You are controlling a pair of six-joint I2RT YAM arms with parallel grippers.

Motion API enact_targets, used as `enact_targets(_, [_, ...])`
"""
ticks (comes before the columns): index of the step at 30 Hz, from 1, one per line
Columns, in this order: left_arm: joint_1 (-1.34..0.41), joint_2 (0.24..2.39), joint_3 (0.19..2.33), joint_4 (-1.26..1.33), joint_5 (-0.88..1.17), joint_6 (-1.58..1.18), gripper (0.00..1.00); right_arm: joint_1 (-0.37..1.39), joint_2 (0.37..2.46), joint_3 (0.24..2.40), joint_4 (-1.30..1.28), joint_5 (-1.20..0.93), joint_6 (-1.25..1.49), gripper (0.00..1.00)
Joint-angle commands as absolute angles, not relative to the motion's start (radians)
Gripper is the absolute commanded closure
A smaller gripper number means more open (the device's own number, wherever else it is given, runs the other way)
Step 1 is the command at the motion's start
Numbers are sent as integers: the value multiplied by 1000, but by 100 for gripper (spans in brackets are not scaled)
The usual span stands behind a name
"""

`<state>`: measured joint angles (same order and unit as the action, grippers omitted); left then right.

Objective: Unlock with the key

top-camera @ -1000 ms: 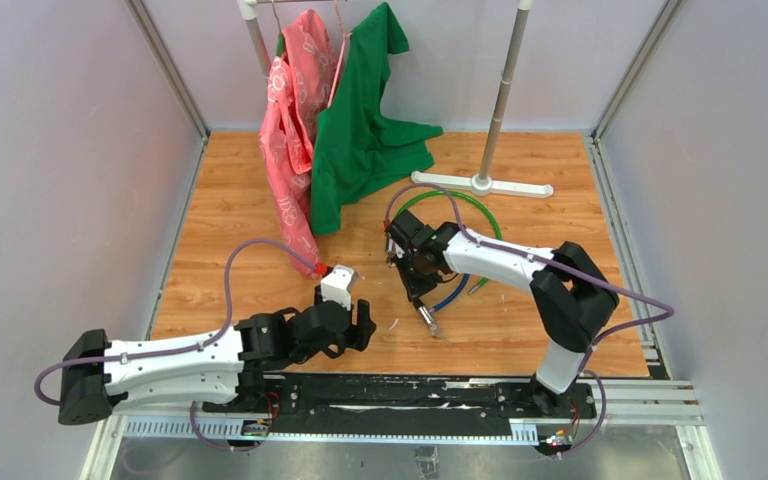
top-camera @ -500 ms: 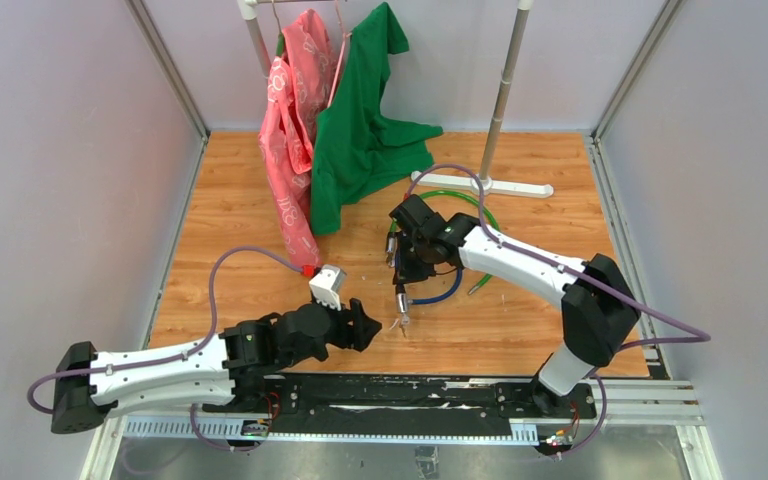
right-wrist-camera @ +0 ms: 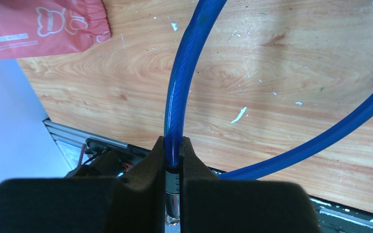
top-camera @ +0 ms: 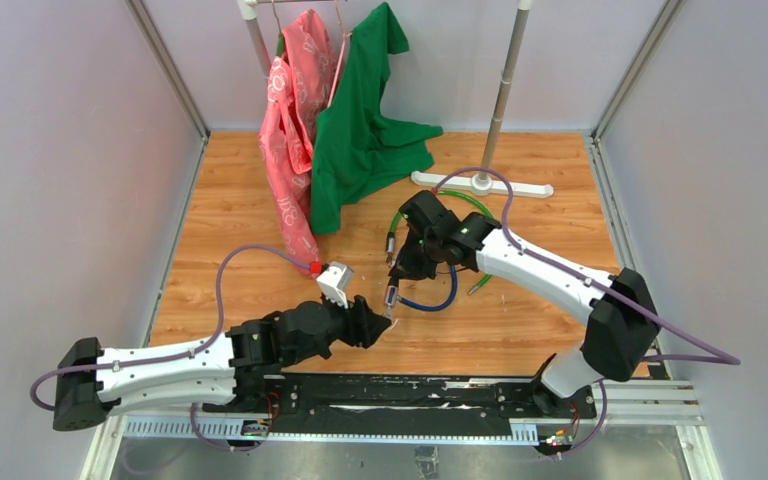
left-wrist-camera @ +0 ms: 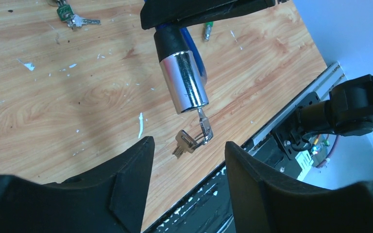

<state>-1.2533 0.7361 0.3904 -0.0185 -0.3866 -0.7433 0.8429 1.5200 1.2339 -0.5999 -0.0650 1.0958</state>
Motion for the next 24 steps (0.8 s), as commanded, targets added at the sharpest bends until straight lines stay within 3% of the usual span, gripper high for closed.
enact_targets(1, [-1261, 767, 399, 54, -402, -713, 42, 853, 1467, 1218, -620, -38, 1182, 100])
enact_targets(13, [-1261, 816, 419, 114, -441, -723, 52, 854, 1438, 1204, -604, -34, 1189, 100])
enact_targets(24, [-1261, 825, 419, 145, -405, -717, 44, 854, 1413, 1175, -572, -28, 1197, 100])
